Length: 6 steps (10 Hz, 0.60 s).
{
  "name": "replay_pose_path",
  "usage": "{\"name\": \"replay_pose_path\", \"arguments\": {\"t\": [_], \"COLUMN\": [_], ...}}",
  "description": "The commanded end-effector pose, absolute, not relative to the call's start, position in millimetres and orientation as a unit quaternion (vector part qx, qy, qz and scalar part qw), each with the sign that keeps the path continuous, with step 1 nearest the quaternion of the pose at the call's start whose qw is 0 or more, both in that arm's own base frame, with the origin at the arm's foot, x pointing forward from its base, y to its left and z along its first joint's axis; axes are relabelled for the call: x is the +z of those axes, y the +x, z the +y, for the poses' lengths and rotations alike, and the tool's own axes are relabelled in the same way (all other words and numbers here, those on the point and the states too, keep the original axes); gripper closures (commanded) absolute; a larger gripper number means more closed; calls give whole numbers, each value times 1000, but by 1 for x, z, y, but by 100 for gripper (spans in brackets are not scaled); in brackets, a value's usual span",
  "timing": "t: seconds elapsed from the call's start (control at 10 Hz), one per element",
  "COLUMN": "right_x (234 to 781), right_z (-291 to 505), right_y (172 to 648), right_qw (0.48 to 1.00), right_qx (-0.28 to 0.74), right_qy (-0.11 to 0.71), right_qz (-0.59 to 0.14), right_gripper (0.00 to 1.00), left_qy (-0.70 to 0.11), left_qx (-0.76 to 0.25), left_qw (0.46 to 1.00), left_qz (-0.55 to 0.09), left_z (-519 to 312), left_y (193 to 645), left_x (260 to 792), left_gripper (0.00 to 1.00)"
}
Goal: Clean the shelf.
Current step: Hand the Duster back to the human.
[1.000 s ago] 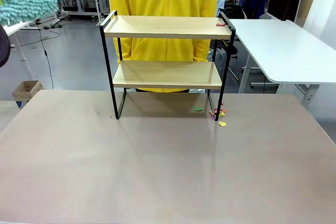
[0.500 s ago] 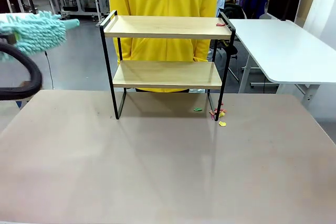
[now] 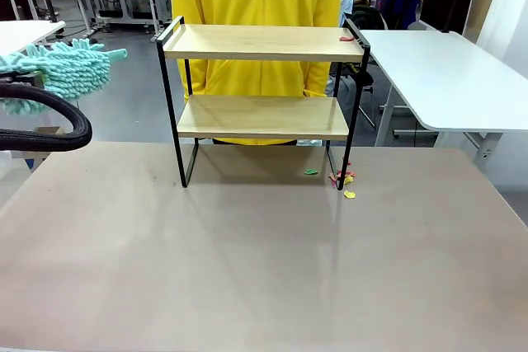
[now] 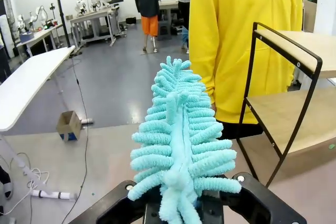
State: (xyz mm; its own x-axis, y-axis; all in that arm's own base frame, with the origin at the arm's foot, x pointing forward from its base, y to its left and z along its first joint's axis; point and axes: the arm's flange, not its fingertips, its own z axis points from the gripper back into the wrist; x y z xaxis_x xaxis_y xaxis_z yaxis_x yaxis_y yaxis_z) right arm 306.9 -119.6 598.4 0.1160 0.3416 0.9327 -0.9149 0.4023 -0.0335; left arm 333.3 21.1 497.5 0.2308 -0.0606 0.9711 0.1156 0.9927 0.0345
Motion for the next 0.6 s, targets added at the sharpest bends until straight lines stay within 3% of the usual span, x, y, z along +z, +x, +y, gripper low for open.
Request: {"name": "replay_pose_path", "arguments": {"t": [0.0, 0.5], "right_x": [601, 601], "right_z": [-119, -119], "right_y": [307, 307], "right_qw": [679, 679], "right_qx": [456, 456], "right_qy": [301, 301], "right_qz": [-490, -490], "right_gripper": [0, 0], "left_qy": [-30, -30], "left_qx": [-61, -61], "left_qw": [783, 783], "left_qz": [-618, -618], "left_z": [25, 25], "left_y": [334, 334], "left_x": [505, 505], "left_gripper": [83, 83]}}
